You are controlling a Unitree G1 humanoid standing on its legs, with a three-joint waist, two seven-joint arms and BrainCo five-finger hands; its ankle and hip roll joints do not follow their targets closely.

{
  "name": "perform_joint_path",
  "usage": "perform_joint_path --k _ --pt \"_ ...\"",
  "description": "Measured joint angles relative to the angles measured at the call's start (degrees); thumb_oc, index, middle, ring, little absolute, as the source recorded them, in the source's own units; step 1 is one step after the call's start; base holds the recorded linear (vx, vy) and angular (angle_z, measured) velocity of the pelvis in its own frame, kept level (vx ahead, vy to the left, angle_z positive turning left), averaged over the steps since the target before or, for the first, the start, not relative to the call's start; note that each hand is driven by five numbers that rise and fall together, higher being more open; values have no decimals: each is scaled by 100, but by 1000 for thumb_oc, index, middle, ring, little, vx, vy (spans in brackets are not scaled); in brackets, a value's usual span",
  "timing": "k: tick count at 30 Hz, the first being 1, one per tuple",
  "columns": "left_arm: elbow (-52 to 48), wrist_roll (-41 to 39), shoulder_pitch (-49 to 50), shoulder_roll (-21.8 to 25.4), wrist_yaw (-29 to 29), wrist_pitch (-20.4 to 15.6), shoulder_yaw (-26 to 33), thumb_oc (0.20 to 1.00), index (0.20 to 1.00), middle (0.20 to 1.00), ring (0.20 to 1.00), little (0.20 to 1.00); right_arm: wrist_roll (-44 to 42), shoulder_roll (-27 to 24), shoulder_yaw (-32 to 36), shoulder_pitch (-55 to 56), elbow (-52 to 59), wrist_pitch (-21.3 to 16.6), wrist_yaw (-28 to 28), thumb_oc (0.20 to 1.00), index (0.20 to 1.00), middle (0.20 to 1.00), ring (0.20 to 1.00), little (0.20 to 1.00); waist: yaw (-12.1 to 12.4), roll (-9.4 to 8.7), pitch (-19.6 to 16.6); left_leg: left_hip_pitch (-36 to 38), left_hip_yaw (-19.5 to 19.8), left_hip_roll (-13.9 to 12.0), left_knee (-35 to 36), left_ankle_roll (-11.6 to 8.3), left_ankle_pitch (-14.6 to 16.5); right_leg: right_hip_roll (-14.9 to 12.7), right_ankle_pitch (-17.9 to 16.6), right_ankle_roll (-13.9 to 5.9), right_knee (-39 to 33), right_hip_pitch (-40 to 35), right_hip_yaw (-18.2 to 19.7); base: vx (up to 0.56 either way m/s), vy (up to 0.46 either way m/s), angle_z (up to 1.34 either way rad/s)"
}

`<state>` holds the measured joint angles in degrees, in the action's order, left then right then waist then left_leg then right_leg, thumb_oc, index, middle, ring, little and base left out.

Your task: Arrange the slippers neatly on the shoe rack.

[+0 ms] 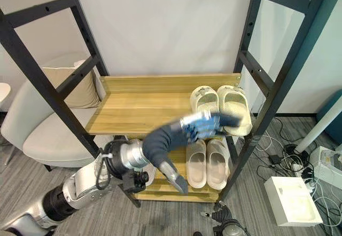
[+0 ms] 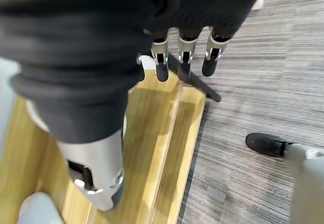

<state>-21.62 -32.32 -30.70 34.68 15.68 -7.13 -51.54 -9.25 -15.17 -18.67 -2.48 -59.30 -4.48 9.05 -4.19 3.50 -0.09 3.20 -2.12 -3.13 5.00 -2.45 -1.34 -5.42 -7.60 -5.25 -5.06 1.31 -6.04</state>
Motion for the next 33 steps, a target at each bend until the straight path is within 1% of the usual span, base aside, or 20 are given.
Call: perform_joint_path --k 2,3,4,5,6,7,8,9,10,11,12,13,14,16,17,18,22,24,26,33 --pt "730 734 244 -77 94 40 -202 1000 1000 1000 1000 1000 88 13 -102 -22 14 -25 -10 1000 1000 1000 1000 1000 4 41 -34 2 -5 4 1 -18 12 -2 5 8 0 4 3 -2 11 -2" --pt "999 1272 303 -8 137 36 -290 1000 1000 1000 1000 1000 110 26 -108 -31 25 -24 -33 1000 1000 1000 1000 1000 -1 35 -28 -23 -3 0 3 -40 15 4 2 11 1 26 -1 0 0 0" --pt "1356 1611 396 -58 166 -52 -316 1000 1000 1000 1000 1000 138 16 -123 -29 30 -23 -49 1000 1000 1000 1000 1000 -1 37 -29 -27 -2 -4 2 -43 14 4 2 10 1 27 0 0 0 0" --pt "2081 2115 702 -233 220 -35 -333 1000 1000 1000 1000 1000 138 -7 -158 -29 59 -8 -55 1000 1000 1000 1000 1000 4 27 -23 -26 -9 -10 3 -43 14 13 2 7 2 24 -3 6 7 -8" --pt "3324 2589 1291 -729 147 96 -77 1000 1000 1000 1000 1000 139 -31 -248 -23 175 -19 -61 1000 1000 1000 1000 1000 -49 98 -79 40 -32 -21 0 -48 -1 21 8 17 0 3 19 13 10 -6" --pt "3614 2737 1494 -773 129 117 -119 1000 1000 1000 1000 1000 138 -31 -287 -22 187 -18 -65 1000 1000 1000 1000 1000 -42 40 -39 -10 -22 -25 2 -54 0 27 9 16 3 19 -6 12 5 -6" --pt "4684 3150 2068 -1143 10 16 237 1000 1000 1000 1000 1000 131 -39 -309 -5 268 -14 -91 1000 1000 1000 1000 1000 -46 37 -31 -4 -26 -38 3 -82 -22 37 12 21 2 21 -1 0 0 0" --pt "6098 3563 2626 -1736 -312 67 942 1000 1000 1000 1000 1000 112 -39 -307 24 281 -9 -107 1000 1000 1000 1000 1000 -46 22 -30 6 -31 -51 2 -83 -16 47 26 31 1 11 8 0 0 0" --pt "6569 3665 2698 -1877 -438 207 1175 1000 1000 1000 1000 1000 81 -37 -301 36 291 -10 -107 1000 1000 1000 1000 1000 -72 44 -52 55 -39 -62 -7 -81 -16 54 31 40 -1 -5 28 0 0 0" --pt "6999 3883 2911 -1800 -607 433 1128 1000 1000 1000 1000 1000 12 -30 -301 50 289 -4 -110 1000 1000 1000 1000 1000 -38 -40 3 47 -31 -81 -2 -81 -15 76 49 69 -1 -7 23 -3 -11 8" --pt "7570 3928 3098 -1885 -775 380 1543 1000 1000 1000 1000 1000 -6 -29 -283 44 281 -4 -114 1000 1000 1000 1000 1000 16 -100 42 14 -27 -94 -1 -86 -19 83 59 84 -1 10 3 0 -19 12" --pt "7975 3924 3136 -1938 -978 519 1820 1000 1000 1000 1000 1000 -53 -31 -260 49 279 -4 -112 1000 1000 1000 1000 1000 47 -134 57 1 -13 -94 -2 -81 -18 83 67 99 -1 10 -14 3 -14 13" --pt "8140 3903 3171 -1852 -1071 520 1895 1000 1000 1000 1000 1000 -89 -31 -254 57 263 -8 -118 1000 1000 1000 1000 1000 65 -151 64 -2 -5 -95 1 -80 -18 85 67 99 0 3 -21 0 0 0" --pt "8687 3661 3294 -2013 -1350 497 2806 1000 1000 1000 1000 1000 -99 -6 -78 52 182 -22 -161 1000 1000 1000 1000 1000 66 -155 57 7 -8 -99 2 -68 0 85 68 99 -1 -18 -11 4 -9 -3" --pt "9111 3502 3240 -2214 -1468 501 3343 1000 1000 1000 1000 1000 -106 -10 -28 56 95 -5 -172 1000 1000 1000 1000 1000 63 -152 51 36 -12 -101 2 -29 27 87 69 100 -1 -29 -9 0 0 0" --pt "9299 3327 3259 -2231 -1573 534 3654 1000 1000 1000 1000 1000 -120 -8 49 74 -17 -3 -211 1000 1000 1000 1000 1000 88 -152 60 43 -9 -109 2 -29 27 96 69 100 -2 -48 -15 0 0 0" --pt "9275 3100 3325 -2229 -1630 517 3733 1000 1000 1000 1000 1000 -202 -48 165 138 -293 1 -235 1000 1000 1000 1000 1000 153 -155 65 61 4 -131 3 -29 26 119 84 123 -1 -75 -27 0 0 0" --pt "9289 2958 3355 -2228 -1673 518 4124 1000 1000 1000 1000 1000 -202 -52 202 168 -402 4 -238 1000 1000 1000 1000 1000 167 -163 65 88 5 -146 4 -33 29 133 89 131 -2 -104 -31 0 0 0" --pt "9298 2827 3386 -2202 -1703 525 4163 1000 1000 1000 1000 1000 -203 -51 212 186 -434 4 -244 1000 1000 1000 1000 1000 177 -161 66 84 7 -146 4 -32 28 133 121 180 -2 -101 -32 0 0 0" --pt "9262 2648 3454 -2208 -1734 520 4155 1000 1000 1000 1000 1000 -203 -44 371 235 -486 2 -302 1000 1000 1000 1000 1000 206 -152 60 83 16 -145 4 -32 28 132 123 183 -2 -102 -38 0 0 0"
